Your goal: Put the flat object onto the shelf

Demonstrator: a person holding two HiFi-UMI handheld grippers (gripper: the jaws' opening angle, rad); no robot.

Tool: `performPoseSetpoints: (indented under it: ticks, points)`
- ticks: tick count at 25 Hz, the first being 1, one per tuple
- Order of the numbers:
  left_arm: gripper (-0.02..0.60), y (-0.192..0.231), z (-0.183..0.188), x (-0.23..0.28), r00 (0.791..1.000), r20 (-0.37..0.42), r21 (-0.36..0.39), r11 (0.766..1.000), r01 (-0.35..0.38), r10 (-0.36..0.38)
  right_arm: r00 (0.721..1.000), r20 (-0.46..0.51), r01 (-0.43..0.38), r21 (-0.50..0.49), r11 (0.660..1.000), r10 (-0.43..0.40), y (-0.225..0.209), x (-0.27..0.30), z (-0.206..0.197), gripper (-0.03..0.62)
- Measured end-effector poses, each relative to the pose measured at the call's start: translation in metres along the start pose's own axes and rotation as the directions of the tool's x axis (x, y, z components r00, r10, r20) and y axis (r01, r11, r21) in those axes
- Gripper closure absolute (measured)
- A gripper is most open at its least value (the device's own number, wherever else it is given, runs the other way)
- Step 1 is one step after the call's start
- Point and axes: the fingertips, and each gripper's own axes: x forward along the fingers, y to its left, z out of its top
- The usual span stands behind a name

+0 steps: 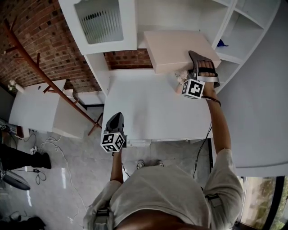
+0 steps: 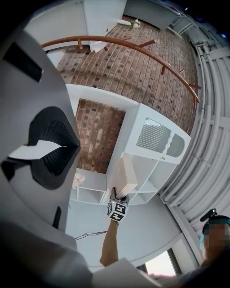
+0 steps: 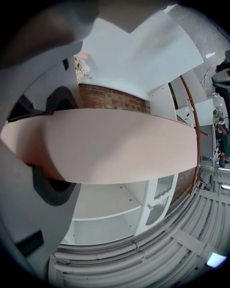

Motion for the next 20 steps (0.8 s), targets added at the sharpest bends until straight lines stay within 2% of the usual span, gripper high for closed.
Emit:
performPoseSetpoints:
  ticks: [20]
  points:
    - [0.566, 0.02, 0.0, -0.008, 0.998, 0.006, -0.006, 0.998, -0.064, 0.064, 1.0, -0.026, 0.006, -0.003, 1.0, -0.006, -0.001, 0.073, 0.001, 0.31]
